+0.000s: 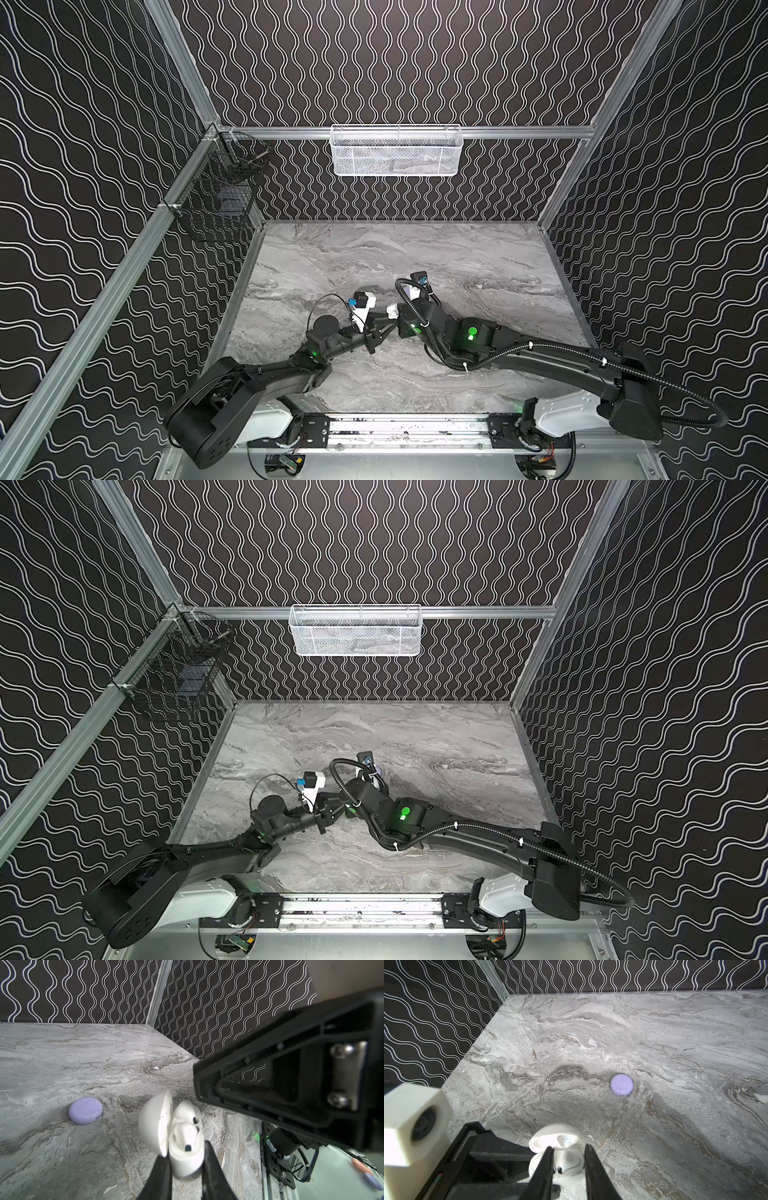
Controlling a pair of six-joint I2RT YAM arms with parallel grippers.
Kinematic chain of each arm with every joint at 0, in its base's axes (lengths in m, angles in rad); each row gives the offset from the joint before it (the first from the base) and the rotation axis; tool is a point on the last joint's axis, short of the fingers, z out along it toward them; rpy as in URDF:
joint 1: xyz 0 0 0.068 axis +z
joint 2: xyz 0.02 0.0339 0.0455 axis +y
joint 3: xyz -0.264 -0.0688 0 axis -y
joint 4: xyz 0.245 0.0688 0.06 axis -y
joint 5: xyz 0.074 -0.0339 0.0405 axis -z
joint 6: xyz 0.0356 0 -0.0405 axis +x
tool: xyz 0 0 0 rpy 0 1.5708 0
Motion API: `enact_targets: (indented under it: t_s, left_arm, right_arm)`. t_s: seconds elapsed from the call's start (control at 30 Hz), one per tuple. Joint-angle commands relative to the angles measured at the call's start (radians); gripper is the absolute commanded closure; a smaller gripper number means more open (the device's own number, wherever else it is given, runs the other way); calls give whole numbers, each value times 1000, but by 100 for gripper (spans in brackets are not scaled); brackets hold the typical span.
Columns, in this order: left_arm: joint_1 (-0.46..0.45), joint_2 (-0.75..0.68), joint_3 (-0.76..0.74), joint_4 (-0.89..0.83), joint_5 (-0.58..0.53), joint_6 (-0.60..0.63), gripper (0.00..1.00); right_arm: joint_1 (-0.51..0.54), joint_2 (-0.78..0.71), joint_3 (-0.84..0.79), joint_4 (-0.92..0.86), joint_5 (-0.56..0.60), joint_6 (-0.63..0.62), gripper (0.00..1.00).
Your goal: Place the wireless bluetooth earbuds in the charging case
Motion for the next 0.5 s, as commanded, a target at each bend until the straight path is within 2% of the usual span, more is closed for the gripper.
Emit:
enact_targets:
  t_s: [0.0,0.33,0.47]
  left_arm:
    - [0,-2,6,16,-8,23,100]
    - [-6,-15,-1,38,-6,29,100]
    - [-29,-38,6,-7,-23,59,100]
  right_arm:
    - [1,-10,9,-14,22,-11,72]
    - [-2,-21,5,-29,38,3,71]
    - [-8,-32,9,-47,40,8,69]
